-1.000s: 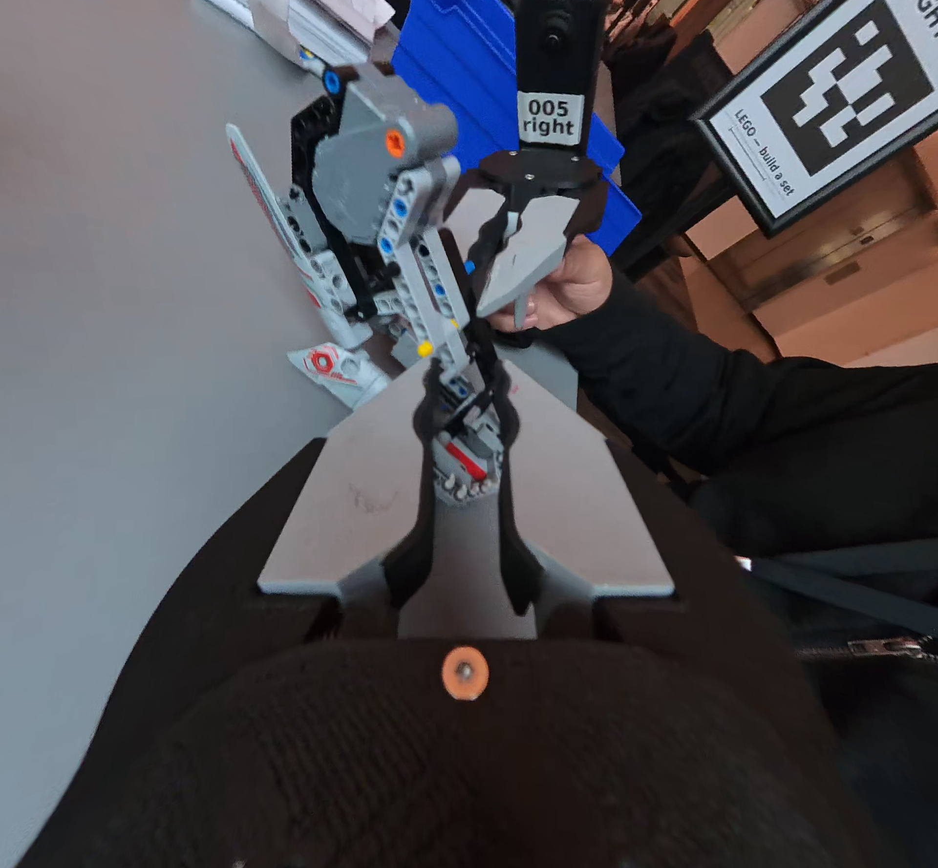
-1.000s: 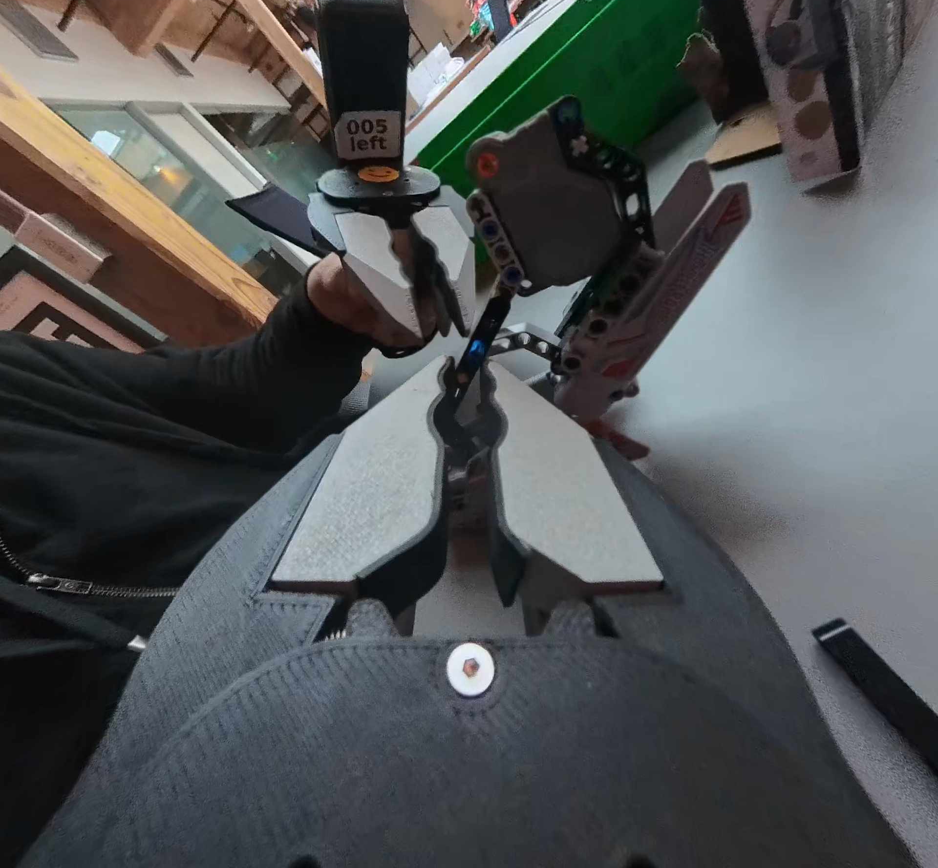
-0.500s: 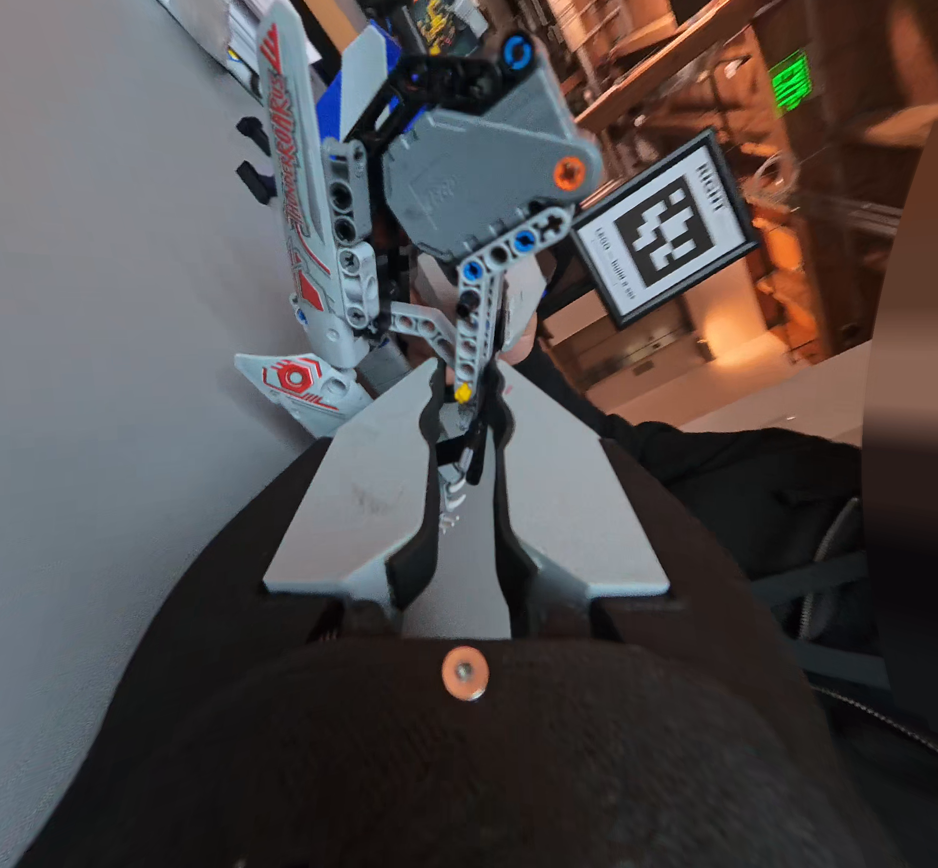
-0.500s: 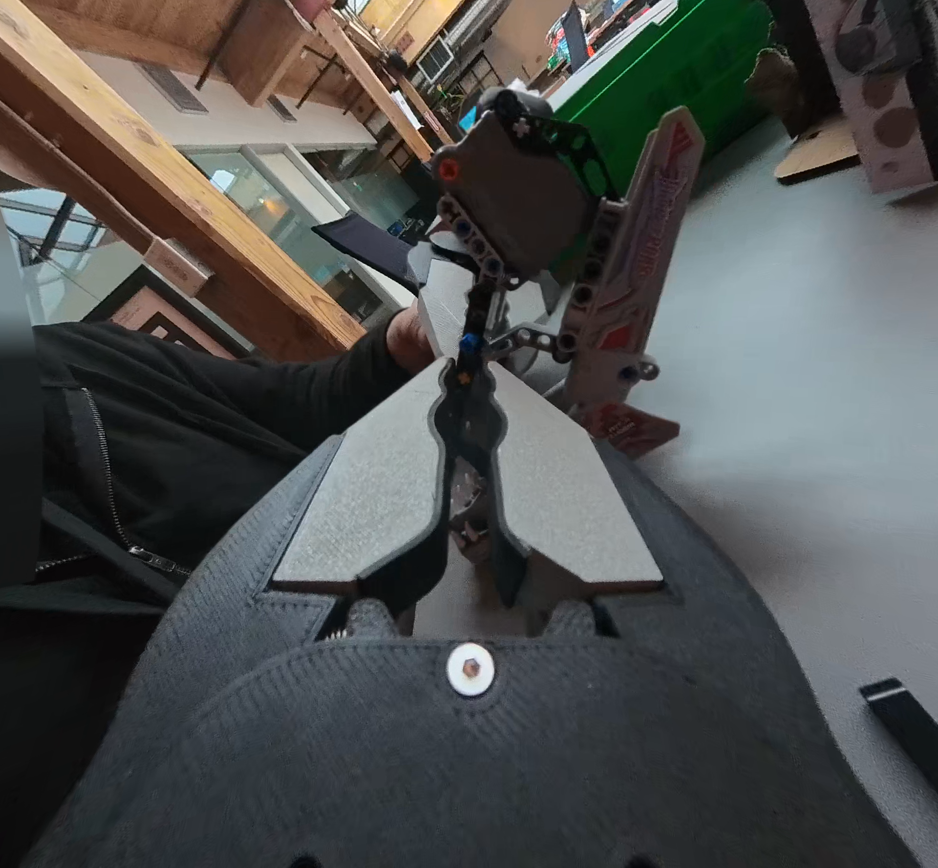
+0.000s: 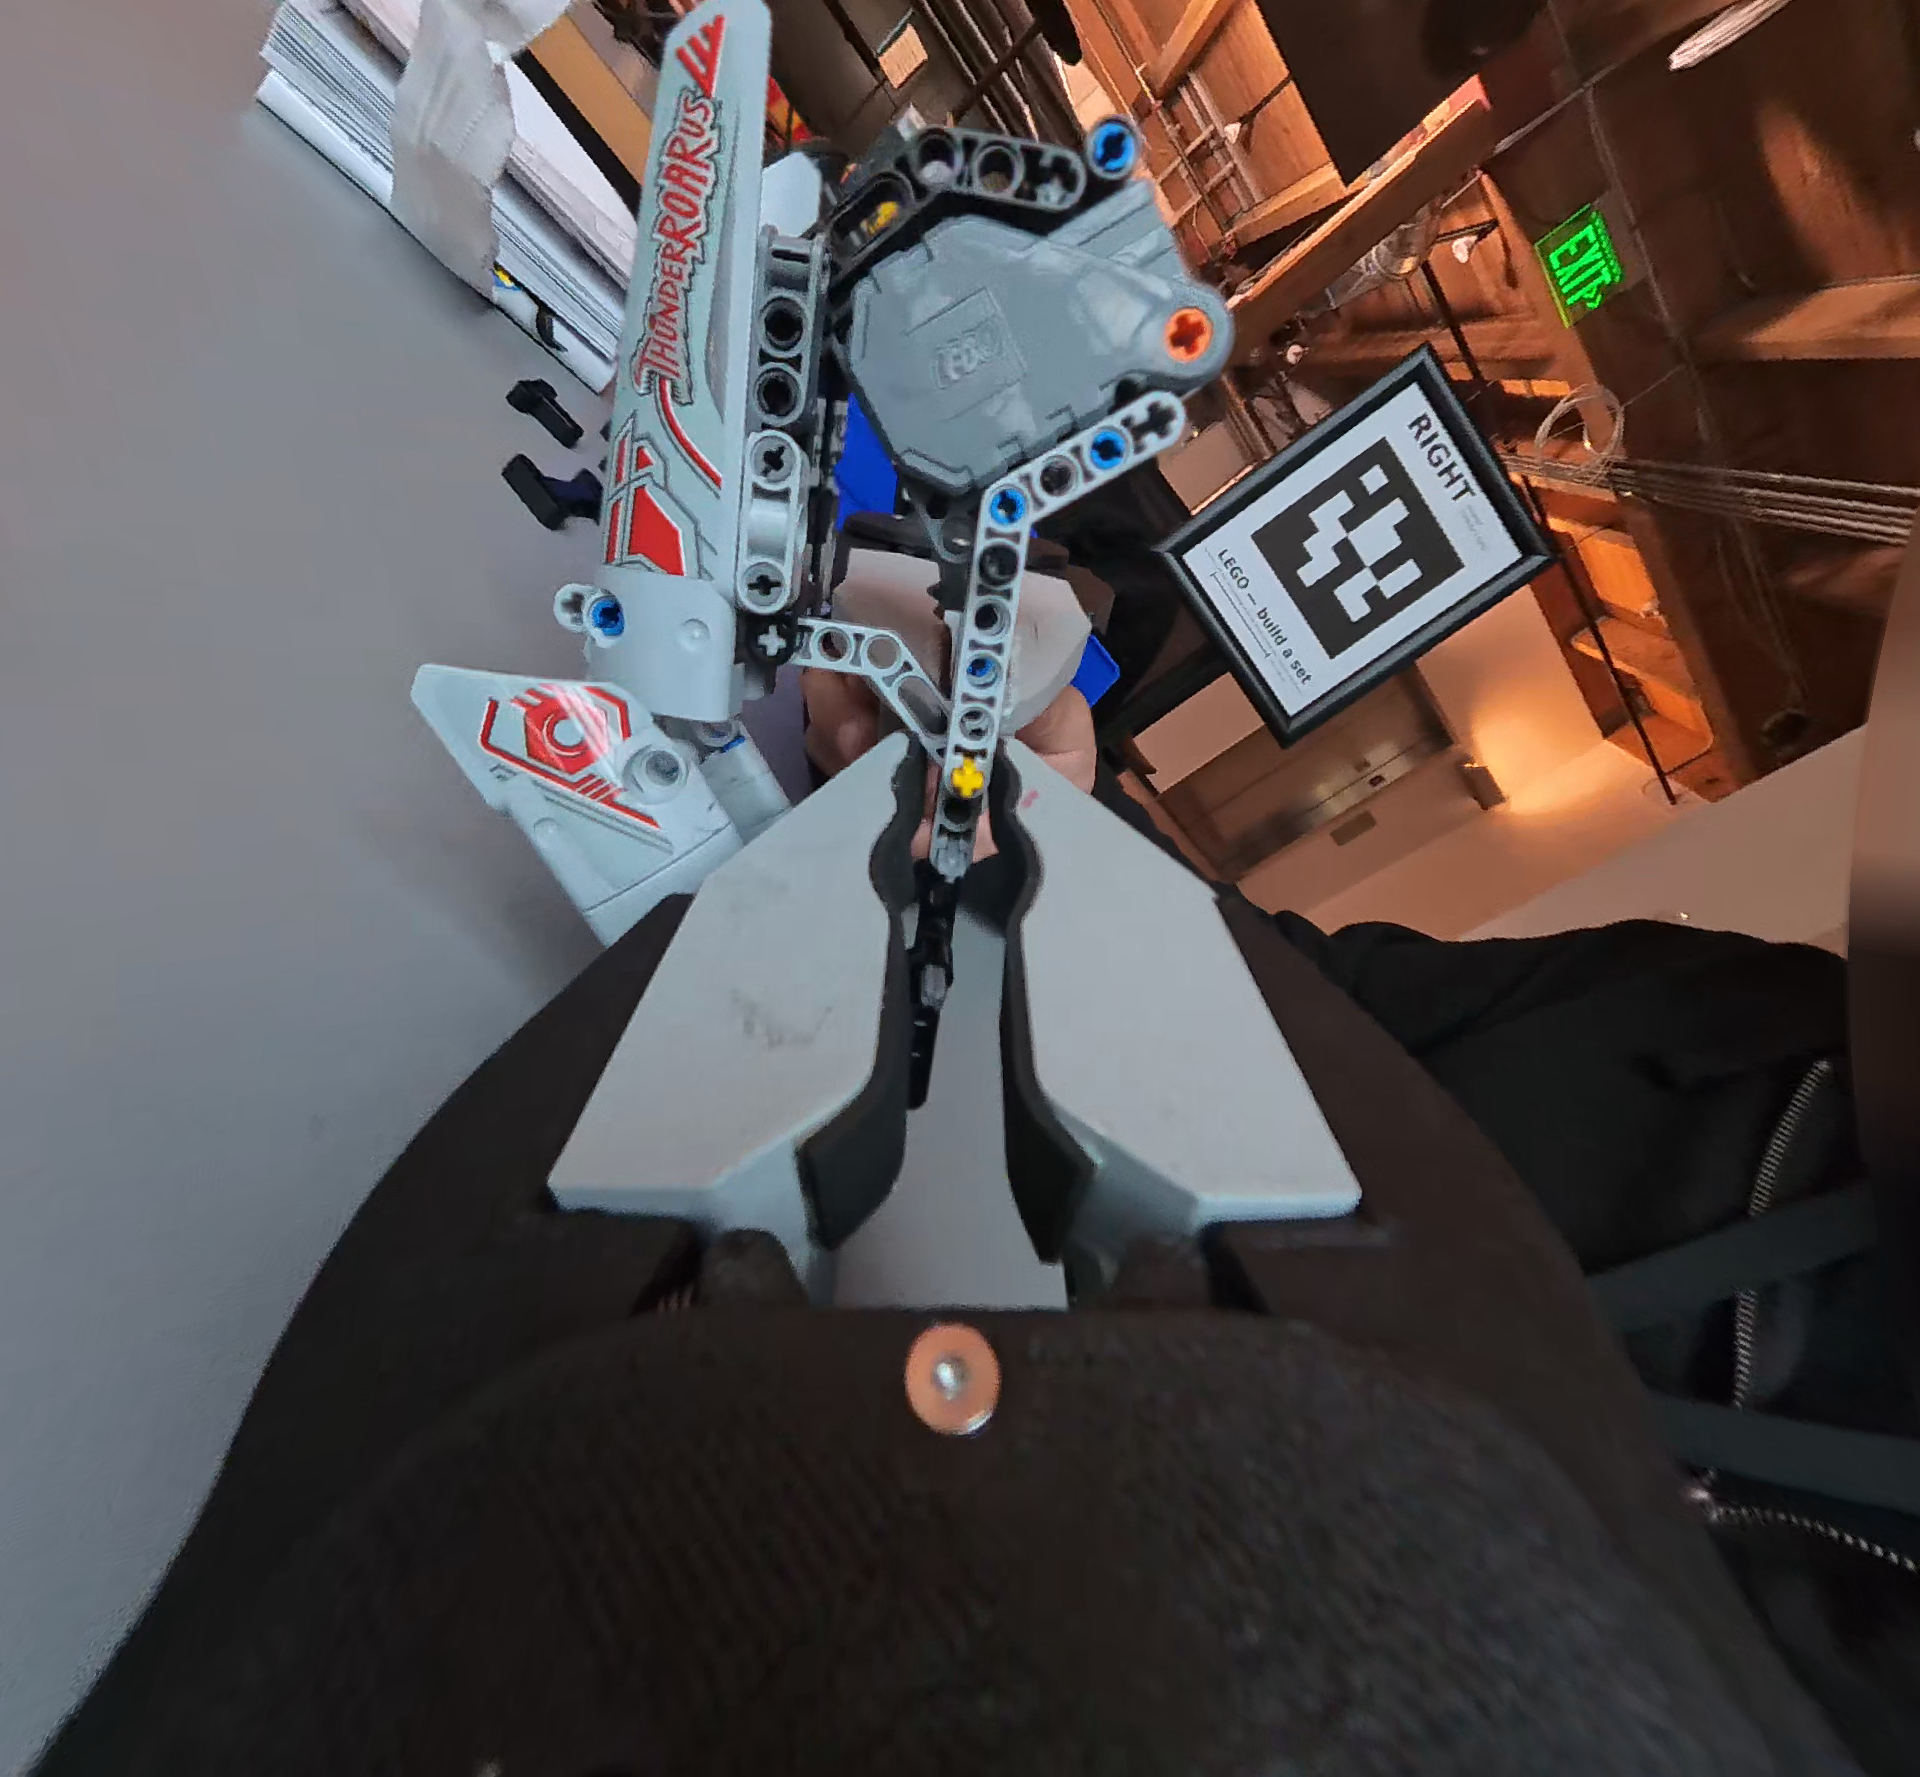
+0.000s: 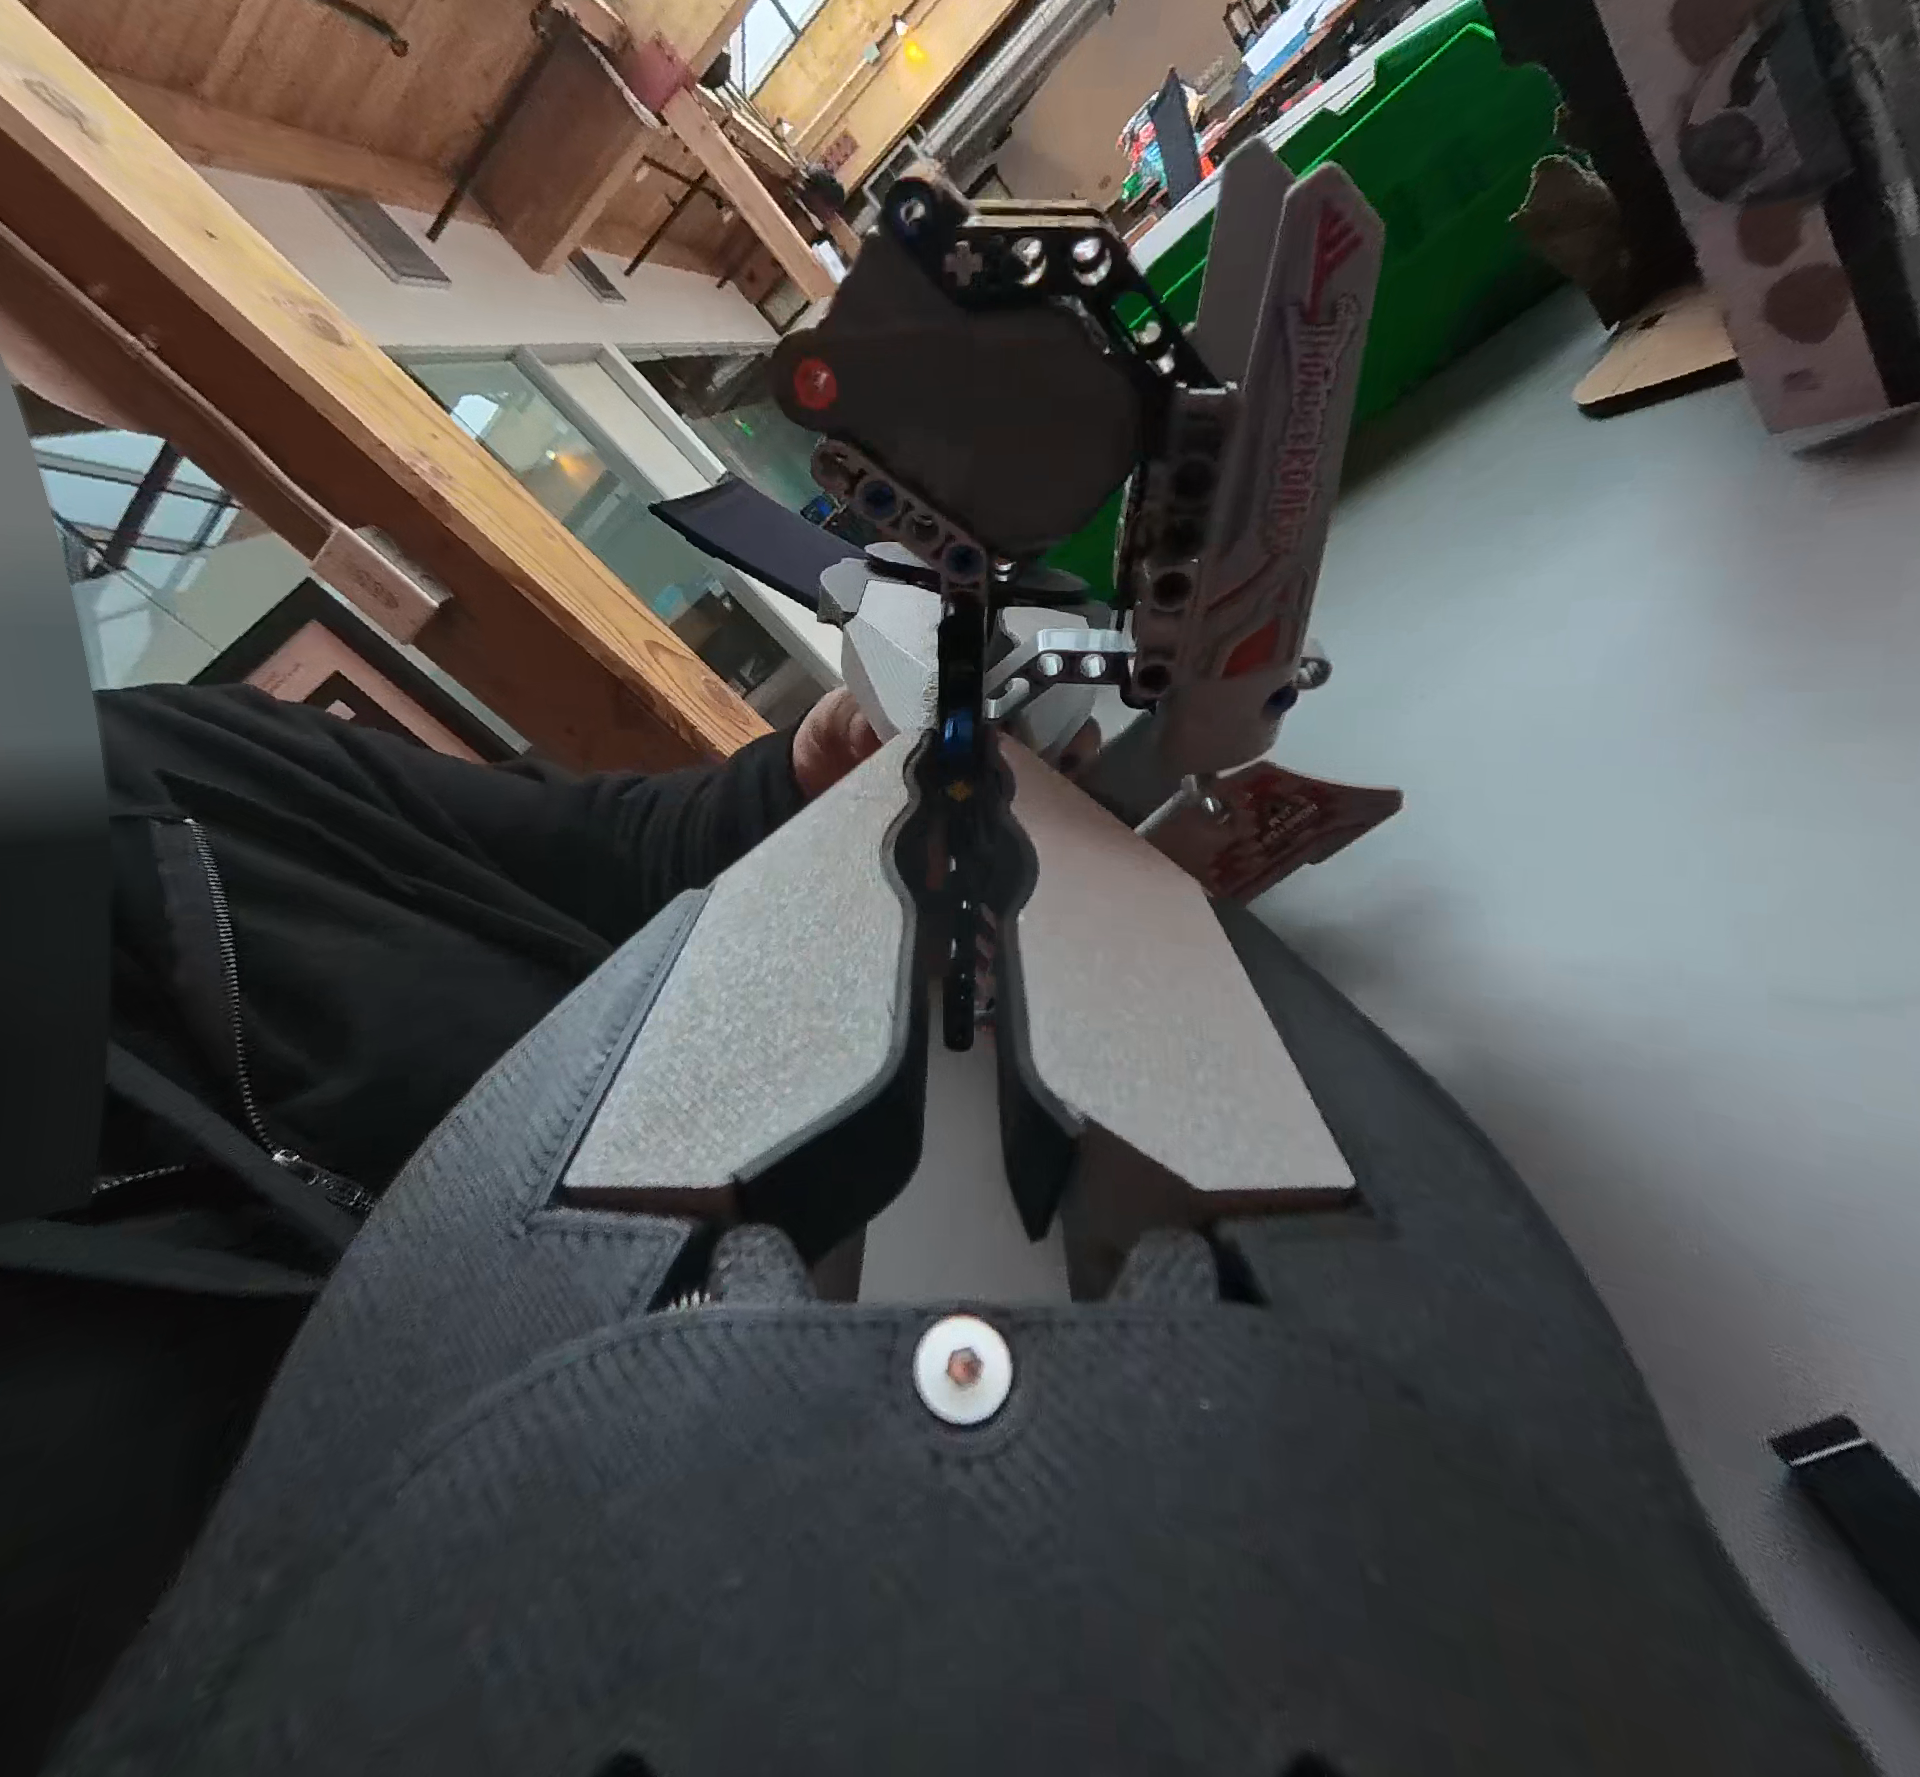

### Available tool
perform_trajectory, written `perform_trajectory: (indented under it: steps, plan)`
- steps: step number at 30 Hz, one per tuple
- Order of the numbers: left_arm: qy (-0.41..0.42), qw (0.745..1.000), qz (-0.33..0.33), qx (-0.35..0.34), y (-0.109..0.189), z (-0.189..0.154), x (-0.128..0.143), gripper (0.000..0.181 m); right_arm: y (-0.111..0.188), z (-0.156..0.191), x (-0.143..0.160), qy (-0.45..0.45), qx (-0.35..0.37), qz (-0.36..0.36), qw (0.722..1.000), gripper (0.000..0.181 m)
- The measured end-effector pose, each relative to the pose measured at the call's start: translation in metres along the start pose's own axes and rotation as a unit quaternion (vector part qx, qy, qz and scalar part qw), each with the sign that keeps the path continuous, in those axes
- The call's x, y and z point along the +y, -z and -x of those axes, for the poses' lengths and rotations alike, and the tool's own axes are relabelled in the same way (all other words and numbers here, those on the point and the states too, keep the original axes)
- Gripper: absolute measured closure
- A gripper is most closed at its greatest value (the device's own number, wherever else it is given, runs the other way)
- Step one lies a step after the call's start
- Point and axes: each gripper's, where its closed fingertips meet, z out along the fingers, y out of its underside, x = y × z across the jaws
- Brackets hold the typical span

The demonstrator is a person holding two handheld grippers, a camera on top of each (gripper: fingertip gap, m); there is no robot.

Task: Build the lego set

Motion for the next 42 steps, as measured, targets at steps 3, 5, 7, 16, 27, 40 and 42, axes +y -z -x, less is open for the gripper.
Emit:
perform_trajectory:
  steps: [3, 5, 7, 16, 27, 40, 42]
  plan:
    - [-0.001, 1.000, -0.018, 0.013, 0.000, -0.004, -0.005, 0.171, 0.000, 0.002, -0.005, 0.007, -0.003, -0.009, 1.000, 0.178]
    - [-0.021, 0.999, -0.030, -0.004, 0.003, -0.004, -0.007, 0.173, -0.003, 0.002, -0.007, 0.023, 0.012, -0.011, 1.000, 0.178]
    - [-0.009, 0.998, -0.069, 0.006, 0.006, -0.009, -0.012, 0.174, -0.006, 0.005, -0.014, 0.025, 0.013, -0.038, 0.999, 0.178]
    - [-0.019, 0.996, -0.083, -0.009, 0.012, -0.011, -0.012, 0.175, -0.008, 0.005, -0.015, -0.032, -0.016, -0.091, 0.995, 0.179]
    - [-0.013, 0.993, -0.119, -0.011, 0.053, -0.001, -0.034, 0.174, 0.021, -0.006, -0.037, 0.003, 0.027, -0.111, 0.993, 0.178]
    - [-0.019, 0.994, -0.082, -0.067, 0.053, 0.013, -0.024, 0.174, 0.008, -0.040, -0.027, 0.014, 0.141, -0.024, 0.990, 0.158]
    - [-0.028, 0.993, -0.064, -0.095, 0.055, 0.020, -0.020, 0.174, 0.011, -0.046, -0.021, 0.015, 0.165, -0.002, 0.986, 0.153]
